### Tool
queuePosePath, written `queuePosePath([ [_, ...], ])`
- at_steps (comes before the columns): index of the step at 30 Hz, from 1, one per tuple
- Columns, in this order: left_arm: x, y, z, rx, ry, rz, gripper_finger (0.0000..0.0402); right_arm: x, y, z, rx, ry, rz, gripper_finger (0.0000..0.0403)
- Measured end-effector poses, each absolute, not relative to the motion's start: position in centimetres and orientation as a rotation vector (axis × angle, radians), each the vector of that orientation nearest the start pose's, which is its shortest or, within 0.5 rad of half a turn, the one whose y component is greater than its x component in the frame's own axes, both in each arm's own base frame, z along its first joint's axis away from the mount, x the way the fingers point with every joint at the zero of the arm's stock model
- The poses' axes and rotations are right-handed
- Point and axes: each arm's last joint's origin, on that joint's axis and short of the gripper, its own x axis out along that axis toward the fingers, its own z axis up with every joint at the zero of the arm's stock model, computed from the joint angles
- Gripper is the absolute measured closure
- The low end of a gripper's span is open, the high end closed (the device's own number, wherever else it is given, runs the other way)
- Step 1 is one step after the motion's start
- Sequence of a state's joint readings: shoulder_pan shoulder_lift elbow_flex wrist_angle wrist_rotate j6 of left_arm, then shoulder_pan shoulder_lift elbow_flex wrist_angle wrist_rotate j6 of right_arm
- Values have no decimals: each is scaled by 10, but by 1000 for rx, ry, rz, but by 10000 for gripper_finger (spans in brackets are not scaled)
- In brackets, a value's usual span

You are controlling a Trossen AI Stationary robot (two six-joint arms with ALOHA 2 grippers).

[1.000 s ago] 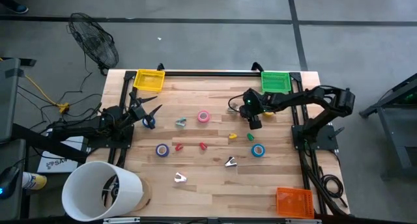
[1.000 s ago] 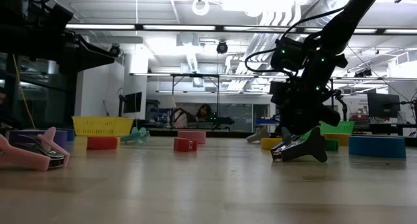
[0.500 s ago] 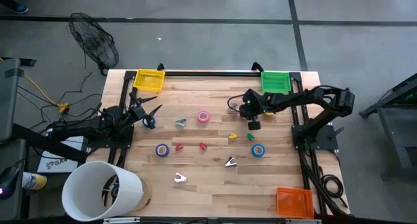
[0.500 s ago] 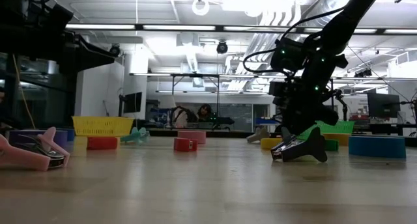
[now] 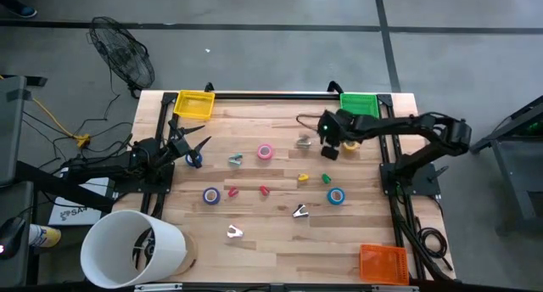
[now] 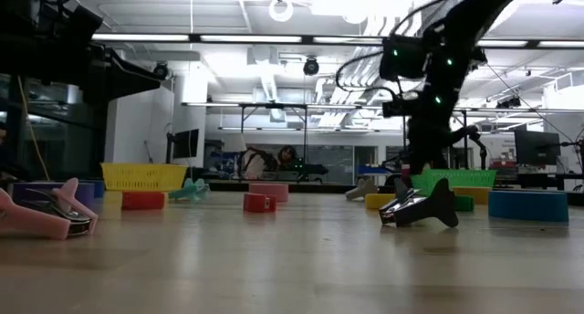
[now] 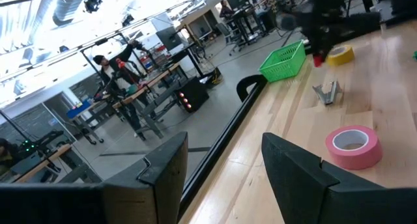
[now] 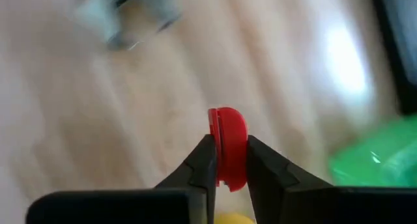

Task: Pick and place Stapler, Stapler remover, tape
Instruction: Put the top right red stapler into the green bin

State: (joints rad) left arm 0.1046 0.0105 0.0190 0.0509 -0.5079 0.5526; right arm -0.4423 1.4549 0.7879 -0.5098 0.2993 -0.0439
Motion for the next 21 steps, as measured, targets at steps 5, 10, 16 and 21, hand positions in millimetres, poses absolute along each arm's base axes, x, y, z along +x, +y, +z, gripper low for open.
queuePosePath([
  [5, 91, 24, 174, 523, 111, 612, 208, 219, -139, 201, 169, 1245, -888, 347],
  [10, 91, 24, 174, 523, 111, 611, 208, 203, -166, 221, 233, 1252, -1060, 341],
  [16, 91, 24, 174, 523, 111, 612, 208, 176, -196, 221, 334, 1230, -1185, 349],
  [21, 91, 24, 174, 523, 111, 611, 208, 152, -210, 203, 444, 1216, -1222, 338],
])
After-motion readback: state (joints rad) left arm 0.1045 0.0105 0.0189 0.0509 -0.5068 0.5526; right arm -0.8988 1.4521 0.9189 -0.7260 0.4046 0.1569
